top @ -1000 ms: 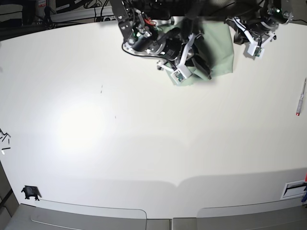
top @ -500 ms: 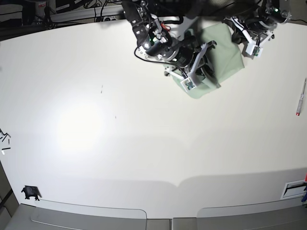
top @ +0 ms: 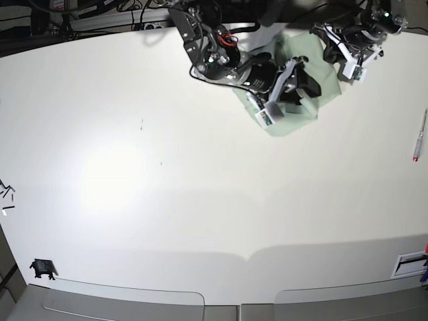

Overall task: Fold the T-shirt properly
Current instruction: 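Lift the bundle with the right gripper and fold it toward the left gripper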

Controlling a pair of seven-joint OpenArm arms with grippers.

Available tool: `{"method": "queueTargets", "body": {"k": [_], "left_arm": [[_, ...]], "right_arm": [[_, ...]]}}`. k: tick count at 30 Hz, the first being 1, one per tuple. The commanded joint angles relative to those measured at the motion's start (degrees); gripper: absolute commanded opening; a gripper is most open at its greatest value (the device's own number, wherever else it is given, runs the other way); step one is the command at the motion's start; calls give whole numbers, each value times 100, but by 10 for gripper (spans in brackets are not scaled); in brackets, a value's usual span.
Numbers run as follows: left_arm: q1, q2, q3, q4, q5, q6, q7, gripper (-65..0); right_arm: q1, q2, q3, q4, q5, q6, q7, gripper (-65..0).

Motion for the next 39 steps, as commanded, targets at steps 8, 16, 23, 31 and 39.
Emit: {"method": "queueTargets", "body": {"k": [8, 16, 23, 31, 39], "left_arm": [[31, -66, -750, 457, -92, -13, 101, -650], [31, -66, -1921, 490, -96, -13, 114, -650], [33, -66, -2455, 490, -94, -11, 118, -650], [33, -66, -2470, 490, -94, -13, 208, -608], [33, -66, -2470, 490, -94, -13, 205, -580]], "right_arm": [[398, -79, -17, 92, 90, 332, -227, -412], [461, -79, -17, 92, -330, 332, -361, -333], [697, -79, -17, 92, -271, 348, -988, -333], [999, -79, -17, 92, -192, 699, -1770, -334], [1001, -79, -17, 92, 748, 1115, -1917, -334]]}}
